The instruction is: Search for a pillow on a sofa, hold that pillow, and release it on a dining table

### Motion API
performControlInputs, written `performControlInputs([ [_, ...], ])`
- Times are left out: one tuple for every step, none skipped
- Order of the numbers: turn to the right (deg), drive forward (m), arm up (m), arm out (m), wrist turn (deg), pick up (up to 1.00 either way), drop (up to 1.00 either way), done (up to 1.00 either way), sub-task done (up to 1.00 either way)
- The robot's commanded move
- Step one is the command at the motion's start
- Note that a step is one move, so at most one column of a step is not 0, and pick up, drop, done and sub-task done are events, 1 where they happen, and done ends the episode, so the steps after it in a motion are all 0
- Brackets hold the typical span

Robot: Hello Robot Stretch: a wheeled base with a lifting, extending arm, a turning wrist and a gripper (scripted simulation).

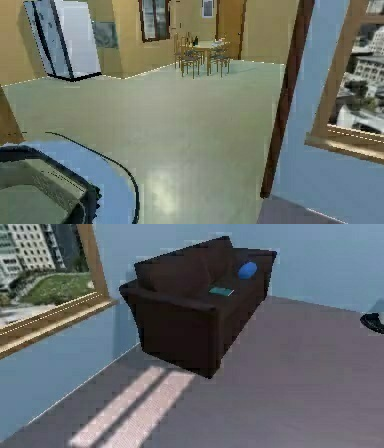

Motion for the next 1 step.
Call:
performControlInputs([
  [45.0,0.00,0.00,0.00,0.0,0.00,0.00,0.00,0.00],
])
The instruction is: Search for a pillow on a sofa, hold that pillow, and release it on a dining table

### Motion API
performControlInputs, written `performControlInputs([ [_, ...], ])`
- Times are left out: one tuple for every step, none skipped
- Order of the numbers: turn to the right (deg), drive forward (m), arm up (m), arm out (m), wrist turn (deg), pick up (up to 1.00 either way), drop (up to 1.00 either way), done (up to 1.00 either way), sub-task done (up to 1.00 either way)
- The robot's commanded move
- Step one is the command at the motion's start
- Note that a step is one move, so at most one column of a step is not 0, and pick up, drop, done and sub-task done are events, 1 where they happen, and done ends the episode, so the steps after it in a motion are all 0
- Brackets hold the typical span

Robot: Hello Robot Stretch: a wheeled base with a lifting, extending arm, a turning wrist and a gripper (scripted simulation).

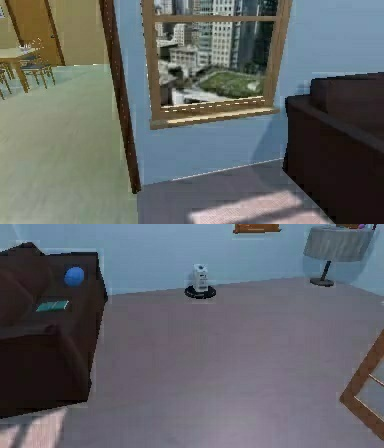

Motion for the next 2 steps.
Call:
performControlInputs([
  [9.0,0.00,0.00,0.00,0.0,0.00,0.00,0.00,0.00],
  [0.0,0.10,0.00,0.00,0.0,0.00,0.00,0.00,0.00],
])
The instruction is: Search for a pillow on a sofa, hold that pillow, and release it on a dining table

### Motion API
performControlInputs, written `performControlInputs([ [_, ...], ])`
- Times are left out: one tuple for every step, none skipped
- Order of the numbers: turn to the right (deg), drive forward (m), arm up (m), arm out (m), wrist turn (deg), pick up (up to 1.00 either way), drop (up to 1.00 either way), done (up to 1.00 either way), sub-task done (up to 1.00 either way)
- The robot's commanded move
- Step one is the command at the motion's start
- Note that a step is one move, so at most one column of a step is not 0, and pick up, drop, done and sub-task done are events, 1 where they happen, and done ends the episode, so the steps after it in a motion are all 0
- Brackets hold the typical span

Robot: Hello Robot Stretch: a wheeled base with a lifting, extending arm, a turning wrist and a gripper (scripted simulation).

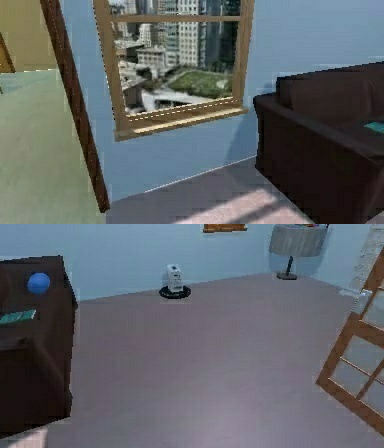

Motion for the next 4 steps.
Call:
performControlInputs([
  [45.0,0.00,0.00,0.00,0.0,0.00,0.00,0.00,0.00],
  [27.0,0.00,0.00,0.00,0.0,0.00,0.00,0.00,0.00],
  [0.0,0.70,0.00,0.00,0.0,0.00,0.00,0.00,0.00],
  [3.0,0.00,0.00,0.00,0.0,0.00,0.00,0.00,0.00],
])
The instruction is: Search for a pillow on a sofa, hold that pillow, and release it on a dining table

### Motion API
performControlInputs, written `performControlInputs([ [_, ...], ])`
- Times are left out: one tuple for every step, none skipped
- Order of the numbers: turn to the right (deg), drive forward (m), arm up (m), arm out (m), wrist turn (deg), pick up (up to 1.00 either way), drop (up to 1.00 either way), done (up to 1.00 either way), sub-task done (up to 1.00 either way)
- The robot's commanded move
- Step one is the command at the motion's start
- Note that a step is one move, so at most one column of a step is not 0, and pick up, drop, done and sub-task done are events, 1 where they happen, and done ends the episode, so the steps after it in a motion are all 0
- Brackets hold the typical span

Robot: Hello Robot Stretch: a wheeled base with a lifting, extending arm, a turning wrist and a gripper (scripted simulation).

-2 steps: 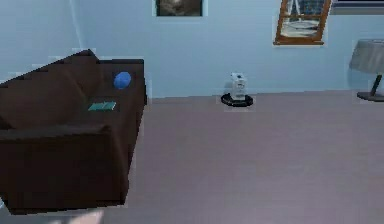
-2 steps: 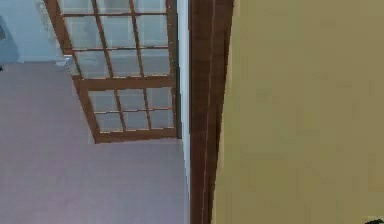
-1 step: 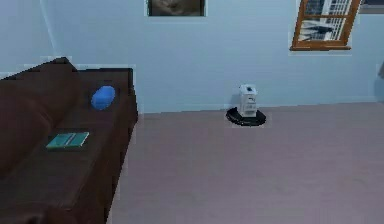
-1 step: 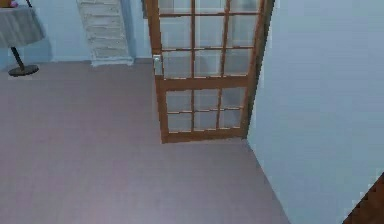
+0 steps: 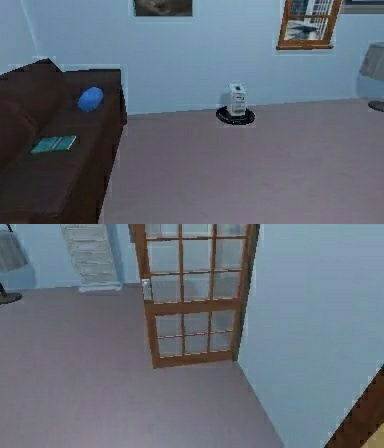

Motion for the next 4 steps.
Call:
performControlInputs([
  [0.0,0.65,0.00,0.00,0.0,0.00,0.00,0.00,0.00],
  [-9.0,0.00,0.00,0.00,0.0,0.00,0.00,0.00,0.00],
  [0.0,1.00,0.00,0.00,0.0,0.00,0.00,0.00,0.00],
  [-45.0,0.00,0.00,0.00,0.0,0.00,0.00,0.00,0.00],
])
